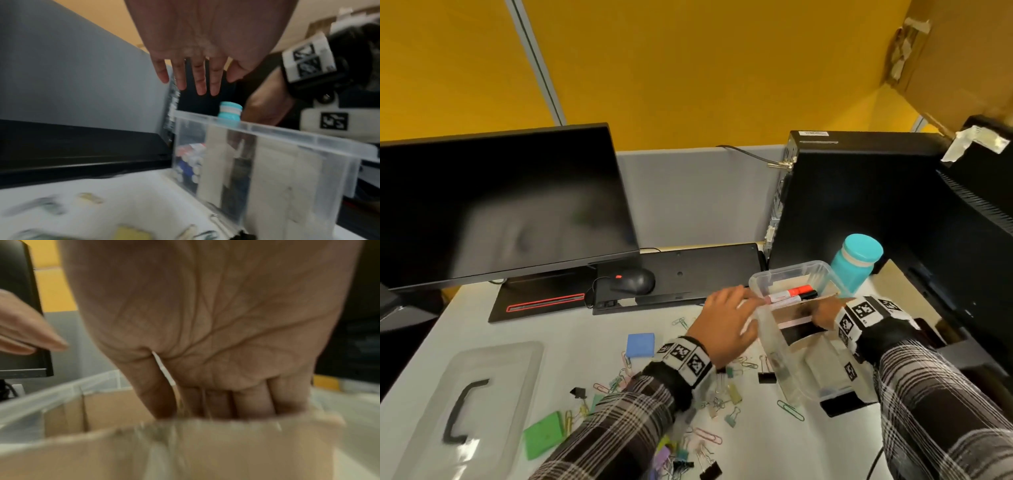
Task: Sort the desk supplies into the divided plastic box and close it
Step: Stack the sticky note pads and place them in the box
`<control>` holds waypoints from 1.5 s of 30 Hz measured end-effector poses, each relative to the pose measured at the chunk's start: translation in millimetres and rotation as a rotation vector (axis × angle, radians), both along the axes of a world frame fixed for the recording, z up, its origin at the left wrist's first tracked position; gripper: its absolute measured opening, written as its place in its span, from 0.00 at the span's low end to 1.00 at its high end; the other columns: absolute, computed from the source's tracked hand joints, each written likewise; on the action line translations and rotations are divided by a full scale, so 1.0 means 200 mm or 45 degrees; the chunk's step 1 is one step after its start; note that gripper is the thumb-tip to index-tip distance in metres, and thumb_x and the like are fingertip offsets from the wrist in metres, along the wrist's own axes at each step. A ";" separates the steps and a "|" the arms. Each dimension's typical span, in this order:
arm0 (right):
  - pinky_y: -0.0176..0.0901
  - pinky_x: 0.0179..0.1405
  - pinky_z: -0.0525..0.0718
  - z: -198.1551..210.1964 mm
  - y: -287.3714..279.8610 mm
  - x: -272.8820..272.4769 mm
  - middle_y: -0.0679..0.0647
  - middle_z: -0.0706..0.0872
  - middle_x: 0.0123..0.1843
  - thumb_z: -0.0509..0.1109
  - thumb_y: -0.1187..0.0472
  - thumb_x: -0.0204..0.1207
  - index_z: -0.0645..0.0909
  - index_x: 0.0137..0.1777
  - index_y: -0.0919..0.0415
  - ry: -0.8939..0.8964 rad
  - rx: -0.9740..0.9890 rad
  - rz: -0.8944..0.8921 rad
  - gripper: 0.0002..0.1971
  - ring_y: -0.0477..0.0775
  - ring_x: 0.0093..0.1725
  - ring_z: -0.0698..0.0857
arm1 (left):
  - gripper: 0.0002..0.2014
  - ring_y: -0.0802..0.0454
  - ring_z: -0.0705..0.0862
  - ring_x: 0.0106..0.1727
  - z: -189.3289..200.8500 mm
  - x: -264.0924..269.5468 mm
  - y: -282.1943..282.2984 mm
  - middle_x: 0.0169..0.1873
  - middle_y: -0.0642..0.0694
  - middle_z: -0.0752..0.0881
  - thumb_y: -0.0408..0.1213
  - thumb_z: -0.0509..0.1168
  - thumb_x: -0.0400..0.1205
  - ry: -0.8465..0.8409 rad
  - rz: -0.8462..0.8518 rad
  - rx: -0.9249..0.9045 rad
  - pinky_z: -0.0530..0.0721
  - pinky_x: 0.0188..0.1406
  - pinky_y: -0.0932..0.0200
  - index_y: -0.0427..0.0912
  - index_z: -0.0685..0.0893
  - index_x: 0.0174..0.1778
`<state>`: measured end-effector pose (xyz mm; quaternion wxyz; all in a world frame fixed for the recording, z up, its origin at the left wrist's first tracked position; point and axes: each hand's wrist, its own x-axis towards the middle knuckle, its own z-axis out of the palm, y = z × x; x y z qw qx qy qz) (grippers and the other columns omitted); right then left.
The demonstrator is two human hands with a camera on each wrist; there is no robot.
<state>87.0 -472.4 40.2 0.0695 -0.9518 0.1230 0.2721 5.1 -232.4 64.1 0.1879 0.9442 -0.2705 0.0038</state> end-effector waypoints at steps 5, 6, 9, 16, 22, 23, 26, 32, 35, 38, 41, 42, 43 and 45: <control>0.48 0.60 0.78 0.35 0.26 -0.11 0.57 0.82 0.58 0.60 0.51 0.81 0.76 0.64 0.59 -0.100 -0.100 0.111 0.17 0.56 0.57 0.82 | 0.19 0.49 0.72 0.68 -0.08 -0.08 0.69 0.67 0.50 0.74 0.47 0.59 0.83 0.163 0.316 0.074 0.72 0.68 0.51 0.51 0.73 0.70; 0.49 0.62 0.78 0.40 0.35 -0.13 0.57 0.83 0.59 0.59 0.51 0.81 0.77 0.62 0.57 -0.134 -0.098 0.212 0.15 0.56 0.58 0.82 | 0.19 0.49 0.74 0.68 -0.12 -0.11 0.84 0.67 0.49 0.75 0.48 0.60 0.82 0.271 0.407 0.139 0.73 0.68 0.52 0.51 0.74 0.69; 0.47 0.48 0.80 0.44 0.63 -0.22 0.55 0.84 0.49 0.57 0.54 0.80 0.77 0.52 0.55 -0.344 0.087 0.492 0.10 0.57 0.48 0.83 | 0.23 0.50 0.78 0.64 -0.20 -0.22 1.19 0.64 0.48 0.78 0.57 0.66 0.77 0.644 0.696 0.306 0.75 0.66 0.54 0.51 0.78 0.65; 0.51 0.63 0.77 -0.02 1.26 -0.36 0.53 0.72 0.71 0.62 0.62 0.78 0.71 0.69 0.53 -0.397 0.345 0.876 0.19 0.57 0.68 0.73 | 0.37 0.53 0.75 0.60 -0.29 -0.54 1.48 0.60 0.54 0.75 0.56 0.79 0.61 0.948 0.690 0.347 0.77 0.64 0.54 0.54 0.73 0.65; 0.57 0.72 0.71 -0.27 1.52 -0.41 0.53 0.47 0.85 0.60 0.62 0.79 0.52 0.82 0.49 -0.149 0.240 0.982 0.33 0.60 0.80 0.56 | 0.35 0.54 0.75 0.55 -0.38 -0.60 1.51 0.57 0.54 0.76 0.56 0.79 0.62 0.864 0.591 0.397 0.79 0.58 0.56 0.54 0.72 0.62; 0.58 0.70 0.72 -0.28 1.54 -0.41 0.54 0.50 0.84 0.61 0.59 0.79 0.54 0.81 0.49 -0.145 0.187 1.009 0.32 0.61 0.79 0.58 | 0.33 0.54 0.76 0.55 -0.39 -0.60 1.52 0.57 0.54 0.77 0.56 0.78 0.63 0.864 0.595 0.384 0.79 0.58 0.56 0.54 0.73 0.62; 0.56 0.63 0.77 -0.30 1.57 -0.42 0.58 0.63 0.73 0.67 0.56 0.75 0.63 0.72 0.53 -0.128 0.102 0.955 0.27 0.63 0.70 0.65 | 0.31 0.53 0.79 0.55 -0.38 -0.58 1.54 0.57 0.54 0.77 0.56 0.76 0.66 0.852 0.636 0.264 0.80 0.59 0.55 0.54 0.73 0.62; 0.52 0.56 0.79 -0.22 1.54 -0.41 0.60 0.71 0.66 0.70 0.66 0.71 0.63 0.71 0.55 -0.181 0.387 0.644 0.29 0.62 0.62 0.75 | 0.31 0.54 0.80 0.53 -0.26 -0.48 1.54 0.56 0.51 0.76 0.49 0.74 0.71 0.651 0.683 -0.115 0.82 0.56 0.58 0.54 0.69 0.68; 0.41 0.41 0.74 -0.05 1.41 -0.40 0.62 0.82 0.56 0.66 0.67 0.75 0.68 0.61 0.62 -0.389 0.688 0.387 0.16 0.57 0.46 0.80 | 0.28 0.55 0.80 0.51 -0.22 -0.41 1.54 0.55 0.51 0.76 0.46 0.75 0.71 0.553 0.690 -0.220 0.82 0.55 0.57 0.56 0.71 0.64; 0.39 0.35 0.72 0.16 1.14 -0.39 0.57 0.84 0.47 0.69 0.63 0.76 0.74 0.56 0.59 -0.600 0.770 0.269 0.11 0.53 0.40 0.80 | 0.27 0.56 0.81 0.47 -0.21 -0.35 1.52 0.54 0.51 0.76 0.44 0.77 0.71 0.503 0.725 -0.353 0.83 0.47 0.60 0.58 0.71 0.62; 0.42 0.47 0.74 0.32 0.80 -0.36 0.58 0.83 0.55 0.67 0.61 0.78 0.77 0.63 0.58 -0.767 0.681 0.139 0.14 0.57 0.49 0.81 | 0.26 0.55 0.82 0.47 -0.20 -0.29 1.45 0.53 0.51 0.77 0.42 0.77 0.70 0.493 0.750 -0.442 0.83 0.43 0.63 0.56 0.73 0.61; 0.45 0.54 0.74 0.36 0.68 -0.36 0.61 0.80 0.60 0.66 0.62 0.79 0.76 0.66 0.58 -0.771 0.601 0.094 0.16 0.60 0.55 0.80 | 0.26 0.55 0.82 0.47 -0.20 -0.28 1.42 0.53 0.52 0.78 0.42 0.77 0.70 0.491 0.751 -0.467 0.83 0.43 0.64 0.56 0.73 0.61; 0.49 0.61 0.74 0.39 0.58 -0.36 0.64 0.77 0.64 0.64 0.63 0.80 0.74 0.69 0.59 -0.739 0.501 0.054 0.18 0.63 0.61 0.78 | 0.26 0.56 0.83 0.48 -0.20 -0.26 1.38 0.53 0.52 0.78 0.42 0.78 0.70 0.492 0.750 -0.486 0.83 0.44 0.63 0.56 0.73 0.60; 0.55 0.68 0.70 0.41 0.40 -0.35 0.67 0.73 0.67 0.63 0.66 0.80 0.70 0.72 0.61 -0.621 0.376 -0.027 0.20 0.66 0.65 0.75 | 0.26 0.57 0.83 0.48 -0.21 -0.23 1.30 0.53 0.53 0.79 0.42 0.78 0.70 0.498 0.731 -0.505 0.83 0.44 0.63 0.55 0.73 0.60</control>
